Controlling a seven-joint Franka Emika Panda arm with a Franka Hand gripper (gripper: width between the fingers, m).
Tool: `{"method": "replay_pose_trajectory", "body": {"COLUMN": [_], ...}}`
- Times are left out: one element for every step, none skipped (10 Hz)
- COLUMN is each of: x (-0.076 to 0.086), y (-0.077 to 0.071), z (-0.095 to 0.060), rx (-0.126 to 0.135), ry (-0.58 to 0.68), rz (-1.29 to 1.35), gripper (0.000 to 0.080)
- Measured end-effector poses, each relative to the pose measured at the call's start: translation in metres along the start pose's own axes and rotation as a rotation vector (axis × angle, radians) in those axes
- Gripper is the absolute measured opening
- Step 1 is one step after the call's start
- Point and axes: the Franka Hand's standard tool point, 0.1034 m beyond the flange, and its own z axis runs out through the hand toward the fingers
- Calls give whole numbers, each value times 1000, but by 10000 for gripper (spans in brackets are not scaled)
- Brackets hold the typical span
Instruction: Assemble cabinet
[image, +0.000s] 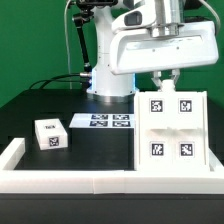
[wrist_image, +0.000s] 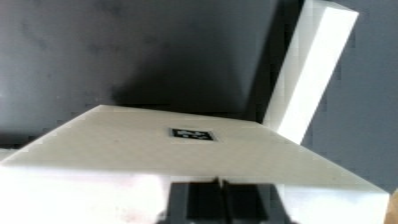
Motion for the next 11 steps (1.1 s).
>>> {"method": "replay_pose_trajectory", "body": {"x": [5, 7, 2, -7, -15, -15, -13, -9, -3, 3, 9], "y": [-3, -4, -3, -3, -2, -1, -1, -2, -2, -4, -5], "z": [-2, -3, 0, 4, 8, 6, 4, 1, -1, -3, -2], "rx": [4, 5, 2, -2, -5, -5, -5, -1, 2, 6, 11], "ry": [-8, -6, 1, 10, 7, 5, 2, -7, -12, -21, -27], "rz": [-3, -6, -6, -13, -18, -21, -21, -21, -21, -20, -20], "gripper": [2, 2, 2, 2, 2, 2, 2, 2, 2, 2, 2]}}
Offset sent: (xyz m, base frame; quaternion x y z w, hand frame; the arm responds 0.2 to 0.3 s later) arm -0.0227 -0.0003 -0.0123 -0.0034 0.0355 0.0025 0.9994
